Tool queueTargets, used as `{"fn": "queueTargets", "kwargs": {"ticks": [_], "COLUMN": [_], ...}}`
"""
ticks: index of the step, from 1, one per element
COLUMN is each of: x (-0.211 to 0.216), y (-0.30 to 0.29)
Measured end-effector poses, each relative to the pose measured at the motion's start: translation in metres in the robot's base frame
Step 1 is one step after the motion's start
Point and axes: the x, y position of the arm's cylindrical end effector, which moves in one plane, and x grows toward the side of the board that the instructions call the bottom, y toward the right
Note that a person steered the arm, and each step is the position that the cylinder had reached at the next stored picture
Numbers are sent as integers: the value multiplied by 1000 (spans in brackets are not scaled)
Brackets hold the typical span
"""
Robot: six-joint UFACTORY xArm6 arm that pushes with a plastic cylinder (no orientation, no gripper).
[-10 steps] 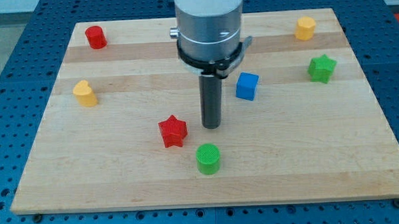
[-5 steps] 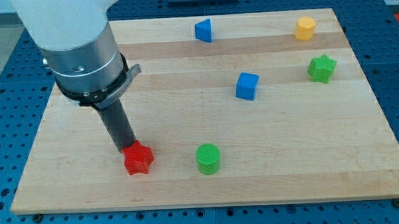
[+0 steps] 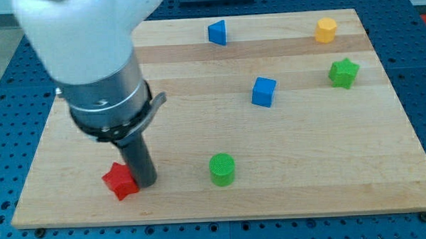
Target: Slide red star towards bottom left
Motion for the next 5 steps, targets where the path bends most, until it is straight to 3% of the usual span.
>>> {"fn": "queueTargets", "kwargs": {"ticks": [5], "x": [5], "y": [-59]}}
